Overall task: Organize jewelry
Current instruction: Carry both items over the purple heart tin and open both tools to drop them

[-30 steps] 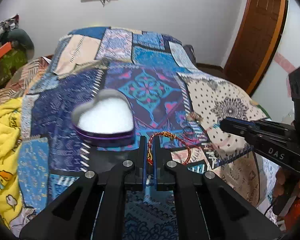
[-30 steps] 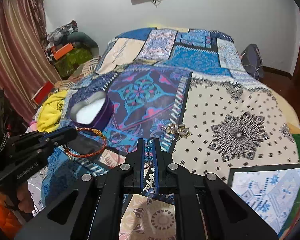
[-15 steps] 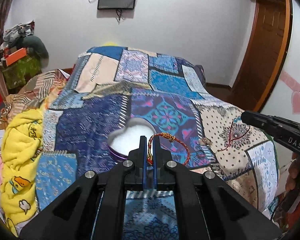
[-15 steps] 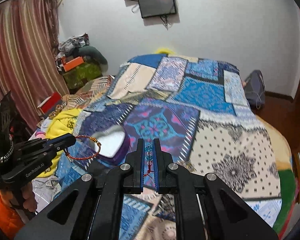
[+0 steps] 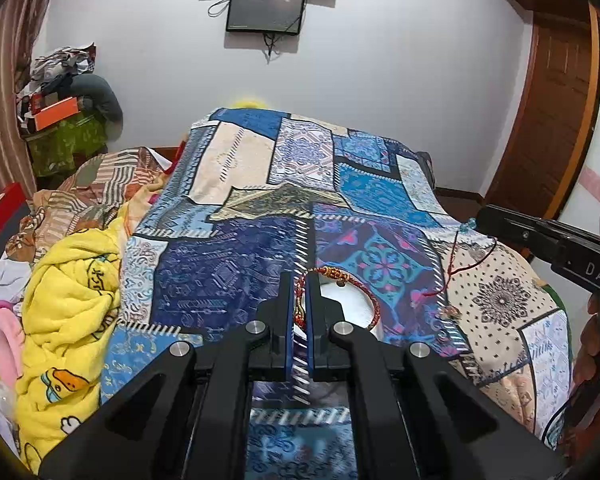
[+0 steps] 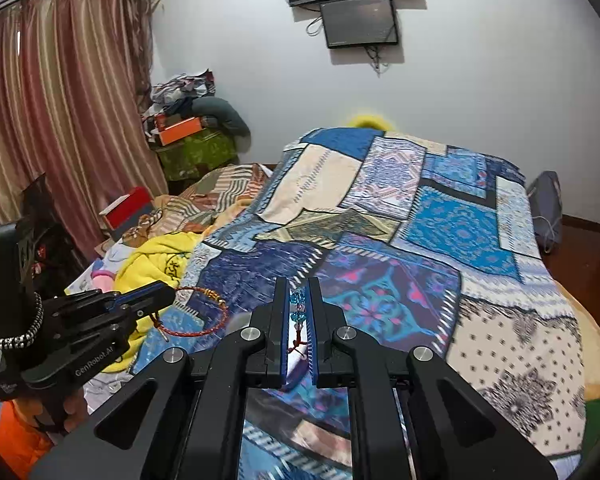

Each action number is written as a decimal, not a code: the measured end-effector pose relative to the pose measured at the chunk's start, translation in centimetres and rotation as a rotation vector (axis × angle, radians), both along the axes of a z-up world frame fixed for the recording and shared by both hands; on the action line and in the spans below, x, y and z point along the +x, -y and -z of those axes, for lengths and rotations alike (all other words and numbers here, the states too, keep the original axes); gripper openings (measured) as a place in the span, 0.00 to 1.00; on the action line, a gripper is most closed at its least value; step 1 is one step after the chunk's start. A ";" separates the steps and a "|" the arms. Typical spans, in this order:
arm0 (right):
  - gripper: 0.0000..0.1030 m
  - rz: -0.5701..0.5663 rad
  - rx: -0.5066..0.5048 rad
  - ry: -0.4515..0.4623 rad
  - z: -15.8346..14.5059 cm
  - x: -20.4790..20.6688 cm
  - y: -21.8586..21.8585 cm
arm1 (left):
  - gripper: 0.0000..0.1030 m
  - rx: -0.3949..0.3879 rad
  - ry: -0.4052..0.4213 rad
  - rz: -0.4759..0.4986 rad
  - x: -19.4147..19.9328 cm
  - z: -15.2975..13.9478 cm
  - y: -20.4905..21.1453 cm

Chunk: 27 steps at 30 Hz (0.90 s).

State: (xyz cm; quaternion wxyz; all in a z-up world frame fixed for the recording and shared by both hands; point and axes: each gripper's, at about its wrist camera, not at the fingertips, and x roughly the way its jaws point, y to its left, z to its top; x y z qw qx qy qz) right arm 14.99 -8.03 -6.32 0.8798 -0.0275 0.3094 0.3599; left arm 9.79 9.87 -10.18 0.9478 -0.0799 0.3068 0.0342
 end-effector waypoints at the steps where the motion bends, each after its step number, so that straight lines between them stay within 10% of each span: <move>1: 0.06 -0.006 -0.004 -0.003 0.2 0.1 -0.4 | 0.03 0.000 0.001 -0.004 0.2 0.1 -0.3; 27: 0.15 -0.066 -0.083 -0.231 7.5 3.8 -4.9 | 0.03 -0.058 -0.108 0.011 5.3 5.6 -1.2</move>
